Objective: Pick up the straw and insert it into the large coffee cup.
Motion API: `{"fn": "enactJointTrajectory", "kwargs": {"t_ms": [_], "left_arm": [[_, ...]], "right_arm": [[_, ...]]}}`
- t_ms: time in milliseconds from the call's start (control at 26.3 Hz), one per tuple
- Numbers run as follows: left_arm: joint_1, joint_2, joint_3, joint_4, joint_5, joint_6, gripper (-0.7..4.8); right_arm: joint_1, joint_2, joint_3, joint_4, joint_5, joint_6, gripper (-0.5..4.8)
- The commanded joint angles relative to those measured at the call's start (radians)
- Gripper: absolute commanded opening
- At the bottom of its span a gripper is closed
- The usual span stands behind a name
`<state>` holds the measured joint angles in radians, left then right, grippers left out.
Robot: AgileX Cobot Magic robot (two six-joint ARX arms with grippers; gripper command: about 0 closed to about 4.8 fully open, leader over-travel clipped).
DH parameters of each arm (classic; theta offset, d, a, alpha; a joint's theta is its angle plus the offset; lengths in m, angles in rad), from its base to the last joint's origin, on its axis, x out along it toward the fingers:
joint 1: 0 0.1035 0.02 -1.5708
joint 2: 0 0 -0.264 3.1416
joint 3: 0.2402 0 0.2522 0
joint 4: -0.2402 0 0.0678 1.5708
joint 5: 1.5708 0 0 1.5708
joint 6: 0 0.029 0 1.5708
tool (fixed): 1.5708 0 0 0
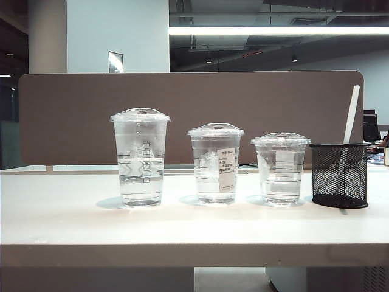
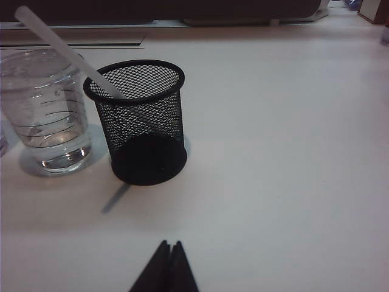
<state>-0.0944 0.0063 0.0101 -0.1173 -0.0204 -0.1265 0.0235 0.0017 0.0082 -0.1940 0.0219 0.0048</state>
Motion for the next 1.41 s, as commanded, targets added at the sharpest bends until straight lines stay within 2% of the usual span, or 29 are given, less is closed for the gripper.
{"fn": "enactJointTrajectory", "kwargs": {"t_ms": [38,152,304,418,495,571,609,685,761,951,1065,1217,1408], "left_arm": [[-0.001,0.001,0.002,-0.053,0.029,-0.047,-0.03],[-0.001,0.001,0.002,-0.066,0.052,-0.050,-0.03],[-0.001,0.001,0.015,0.012,0.105,-0.051,-0.03],[-0.001,0.001,0.078,0.058,0.156,-0.058,-0.03],[-0.001,0.001,0.180,0.077,0.158,-0.062,-0.03],[-0.001,0.001,0.354,0.059,0.248,-0.085,-0.03],[-0.001,0.001,0.409,0.039,0.284,-0.104,-0.03],[-0.001,0.007,0.568,-0.115,0.351,-0.127,-0.03],[0.000,0.015,0.685,-0.269,0.355,-0.100,-0.03],[0.000,0.070,0.928,-0.616,0.332,-0.017,-0.03],[0.000,0.137,1.023,-0.819,0.304,0.030,-0.03],[0.000,0.218,1.051,-0.972,0.305,0.068,-0.03],[0.000,0.307,1.039,-1.008,0.340,0.071,-0.03]], "right_arm": [[0.001,-0.002,-0.006,0.011,0.002,0.003,-0.05],[0.001,-0.002,-0.005,0.021,0.002,0.004,-0.05],[0.001,-0.002,0.025,0.051,0.002,0.005,-0.06],[0.001,-0.002,0.099,0.063,0.002,0.030,-0.06],[0.001,-0.002,0.194,0.106,0.002,0.123,-0.06],[0.001,-0.001,0.351,0.113,-0.006,0.351,-0.06],[0.001,-0.001,0.383,0.113,-0.006,0.383,-0.06],[0.002,-0.001,0.462,0.116,-0.048,0.458,-0.05],[0.002,-0.001,0.500,0.116,-0.125,0.480,-0.05],[0.001,-0.001,0.555,0.115,-0.313,0.476,-0.06],[0.001,0.005,0.590,0.068,-0.411,0.397,-0.06],[-0.005,0.048,0.665,-0.100,-0.409,0.317,-0.06],[-0.005,0.185,0.801,-0.291,-0.406,0.122,-0.05]]}}
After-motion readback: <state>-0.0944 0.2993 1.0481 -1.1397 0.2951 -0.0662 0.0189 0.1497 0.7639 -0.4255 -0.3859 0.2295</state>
